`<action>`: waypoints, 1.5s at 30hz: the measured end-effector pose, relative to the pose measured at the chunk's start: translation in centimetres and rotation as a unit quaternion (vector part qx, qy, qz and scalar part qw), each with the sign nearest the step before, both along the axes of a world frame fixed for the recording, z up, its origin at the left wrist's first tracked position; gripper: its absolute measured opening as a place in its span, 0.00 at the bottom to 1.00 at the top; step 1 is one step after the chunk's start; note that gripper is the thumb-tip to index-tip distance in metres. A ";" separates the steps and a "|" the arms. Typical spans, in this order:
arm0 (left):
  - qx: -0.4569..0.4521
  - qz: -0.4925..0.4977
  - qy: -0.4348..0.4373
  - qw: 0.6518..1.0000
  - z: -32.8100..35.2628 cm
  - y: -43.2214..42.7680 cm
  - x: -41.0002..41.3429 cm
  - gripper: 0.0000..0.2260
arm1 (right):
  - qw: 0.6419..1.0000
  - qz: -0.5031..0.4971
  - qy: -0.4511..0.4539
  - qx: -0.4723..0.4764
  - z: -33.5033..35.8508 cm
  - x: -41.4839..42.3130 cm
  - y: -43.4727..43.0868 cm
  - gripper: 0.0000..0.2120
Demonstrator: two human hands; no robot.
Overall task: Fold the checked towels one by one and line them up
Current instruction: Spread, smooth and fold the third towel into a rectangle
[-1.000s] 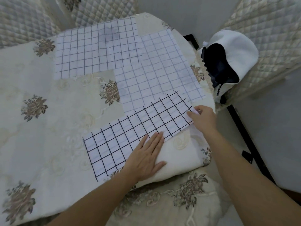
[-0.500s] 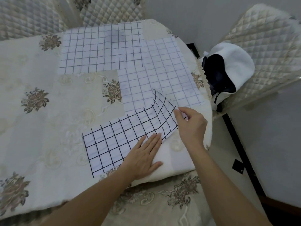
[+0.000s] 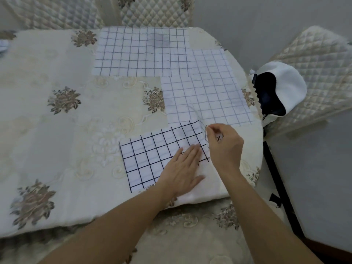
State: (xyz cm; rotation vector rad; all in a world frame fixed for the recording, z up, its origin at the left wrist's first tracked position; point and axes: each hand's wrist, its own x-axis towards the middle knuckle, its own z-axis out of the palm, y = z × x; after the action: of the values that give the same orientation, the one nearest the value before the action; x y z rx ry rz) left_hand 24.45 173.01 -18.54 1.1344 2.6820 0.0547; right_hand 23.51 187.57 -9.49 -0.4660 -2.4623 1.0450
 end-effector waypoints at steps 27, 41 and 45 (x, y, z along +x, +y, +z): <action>0.017 0.092 -0.005 0.996 -0.1 -17.4 4.4 0.32 | 0.992 0.071 -0.016 0.103 -5.3 4.1 -16.2 0.01; -0.004 0.096 -0.015 0.995 -1.1 -21.1 5.1 0.30 | 0.981 0.140 -0.067 0.113 -8.0 4.9 -20.1 0.04; -0.004 0.106 -0.011 0.994 -0.8 -21.6 4.9 0.31 | 0.978 0.146 -0.090 0.116 -8.6 4.9 -20.9 0.02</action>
State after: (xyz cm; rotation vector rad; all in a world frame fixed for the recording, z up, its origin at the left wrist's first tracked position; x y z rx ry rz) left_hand 29.32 151.44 -19.39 0.8382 2.7687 0.0927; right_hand 28.44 166.65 -18.12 -0.1302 -2.8352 0.8338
